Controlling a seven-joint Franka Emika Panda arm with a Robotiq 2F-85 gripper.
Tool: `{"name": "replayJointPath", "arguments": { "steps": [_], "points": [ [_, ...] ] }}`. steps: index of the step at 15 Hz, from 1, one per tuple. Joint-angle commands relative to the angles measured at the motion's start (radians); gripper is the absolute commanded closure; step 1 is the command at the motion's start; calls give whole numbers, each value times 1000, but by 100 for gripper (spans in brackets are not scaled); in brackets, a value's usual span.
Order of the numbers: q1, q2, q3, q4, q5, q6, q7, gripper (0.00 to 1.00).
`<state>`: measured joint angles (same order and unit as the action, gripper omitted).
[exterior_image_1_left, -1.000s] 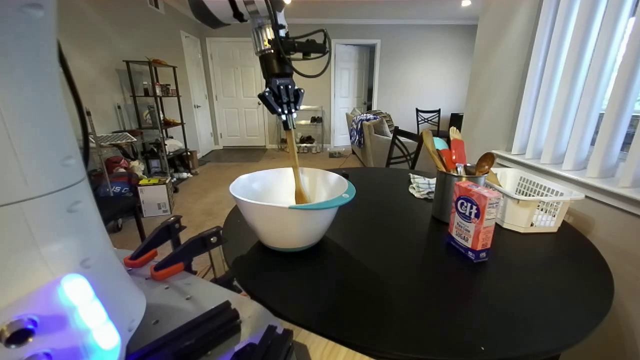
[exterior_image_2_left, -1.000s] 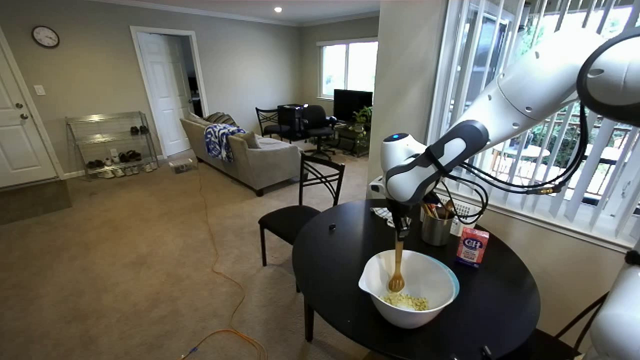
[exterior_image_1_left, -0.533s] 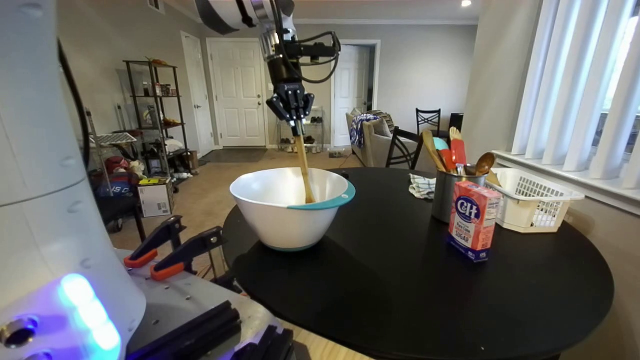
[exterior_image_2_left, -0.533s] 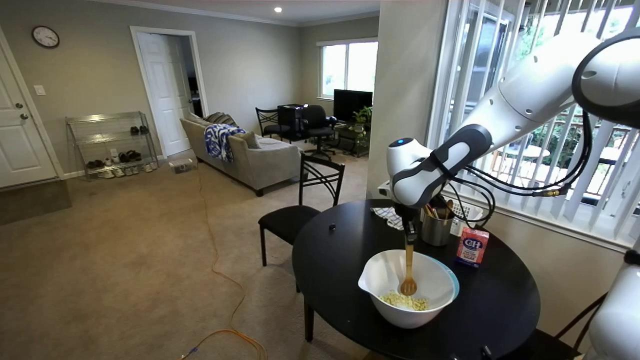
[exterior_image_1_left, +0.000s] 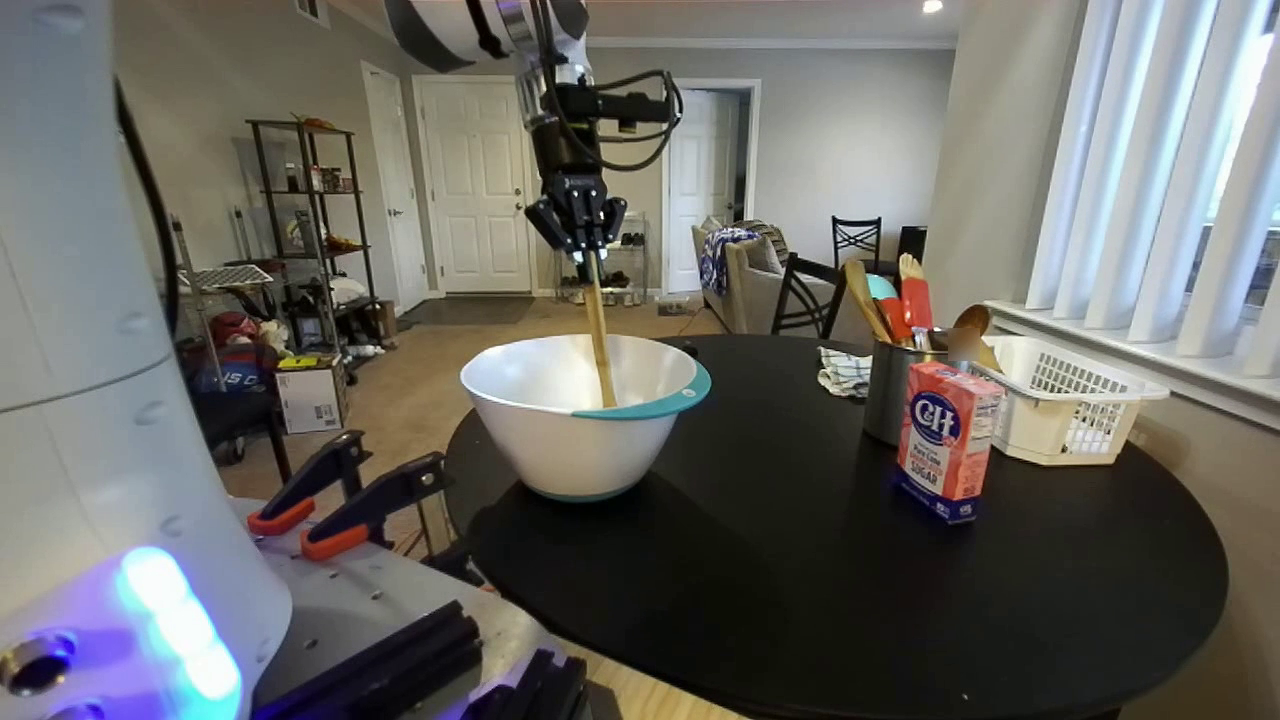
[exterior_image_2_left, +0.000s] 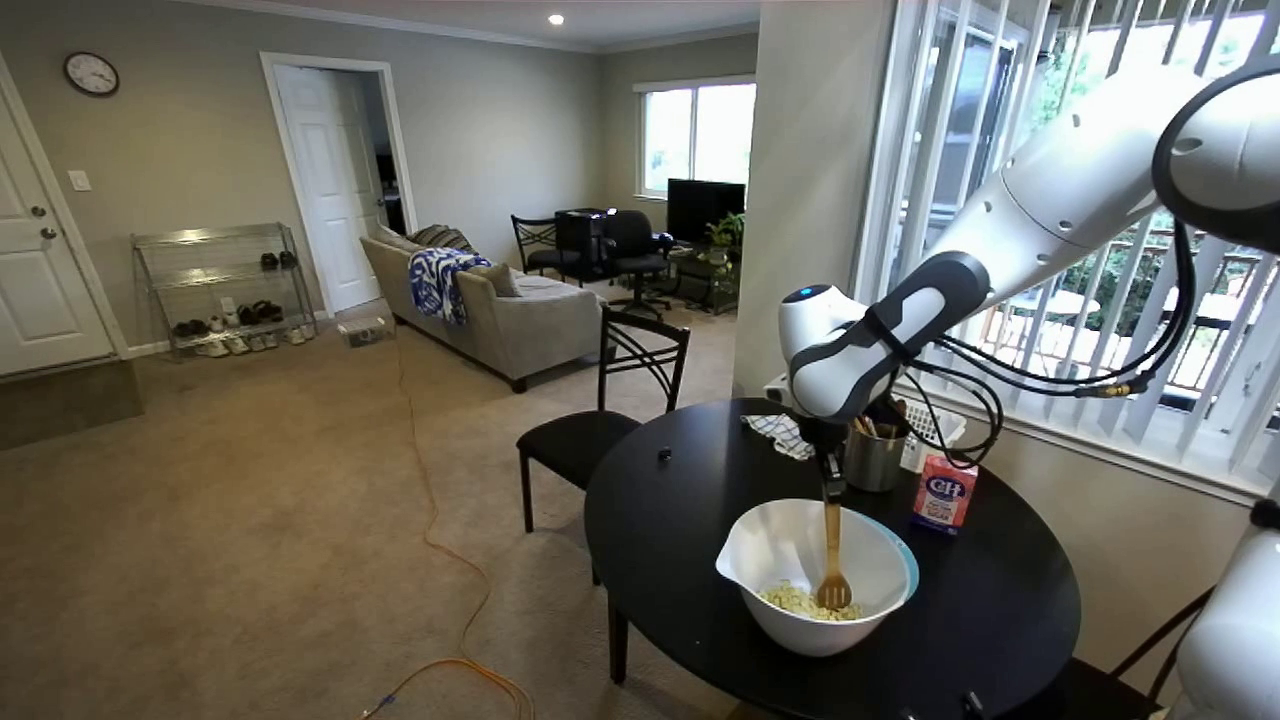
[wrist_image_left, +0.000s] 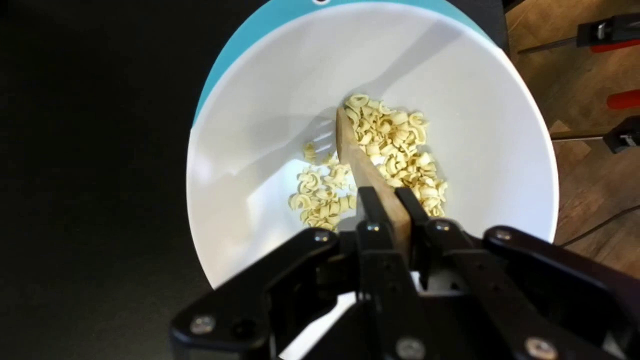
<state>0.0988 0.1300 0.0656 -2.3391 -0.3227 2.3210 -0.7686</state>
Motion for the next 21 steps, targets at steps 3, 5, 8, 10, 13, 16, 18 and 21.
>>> {"name": "replayJointPath", "arguments": {
  "steps": [3,5,8,10,13,16,18,21],
  "points": [
    [-22,-35,30,-29,118,-46,-111,97],
    [-17,-33,33,-18,136,-56,-132,97],
    [-10,-30,46,2,149,-51,-157,97],
    [-4,-28,57,16,149,-45,-170,97],
    [2,-25,73,43,137,-33,-180,97],
    [6,-18,83,73,141,-28,-193,97],
    [5,-11,87,87,152,-25,-206,97],
    [3,-10,92,87,182,-34,-242,97]
  ]
}}
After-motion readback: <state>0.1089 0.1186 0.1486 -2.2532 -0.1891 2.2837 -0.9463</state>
